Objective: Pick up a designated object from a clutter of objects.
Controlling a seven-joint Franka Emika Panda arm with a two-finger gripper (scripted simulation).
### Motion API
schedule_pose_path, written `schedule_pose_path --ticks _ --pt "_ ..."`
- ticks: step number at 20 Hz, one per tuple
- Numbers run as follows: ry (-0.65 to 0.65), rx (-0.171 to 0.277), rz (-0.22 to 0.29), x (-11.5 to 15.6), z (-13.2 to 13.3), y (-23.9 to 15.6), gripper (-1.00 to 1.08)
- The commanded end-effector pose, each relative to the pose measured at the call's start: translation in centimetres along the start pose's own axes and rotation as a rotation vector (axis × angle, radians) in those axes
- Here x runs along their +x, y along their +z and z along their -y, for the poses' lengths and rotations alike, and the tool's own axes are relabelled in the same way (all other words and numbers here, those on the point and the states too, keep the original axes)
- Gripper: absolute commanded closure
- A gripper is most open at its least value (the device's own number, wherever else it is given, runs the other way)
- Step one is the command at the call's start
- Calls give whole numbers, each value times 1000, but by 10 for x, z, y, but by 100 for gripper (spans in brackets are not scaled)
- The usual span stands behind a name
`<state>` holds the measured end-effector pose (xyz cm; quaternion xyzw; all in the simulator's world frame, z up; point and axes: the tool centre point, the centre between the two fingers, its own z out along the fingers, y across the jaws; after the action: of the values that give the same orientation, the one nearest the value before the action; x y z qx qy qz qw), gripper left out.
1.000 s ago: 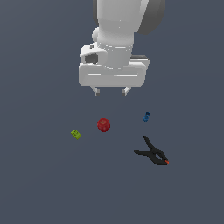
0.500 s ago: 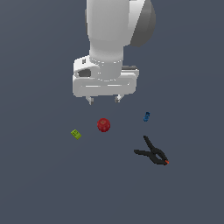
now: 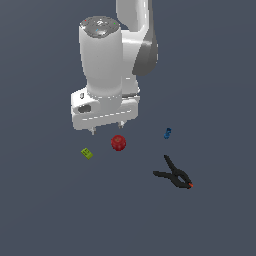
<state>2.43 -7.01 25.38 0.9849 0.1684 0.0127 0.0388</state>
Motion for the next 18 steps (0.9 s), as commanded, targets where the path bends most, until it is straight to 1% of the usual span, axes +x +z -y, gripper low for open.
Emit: schedule_pose_path --ticks 1,9,18 --pt "-45 4 3 -3 -11 16 -92" --pt "-183 22 10 -17 -42 67 -92" --pt "-337 47 9 -39 -74 124 -92"
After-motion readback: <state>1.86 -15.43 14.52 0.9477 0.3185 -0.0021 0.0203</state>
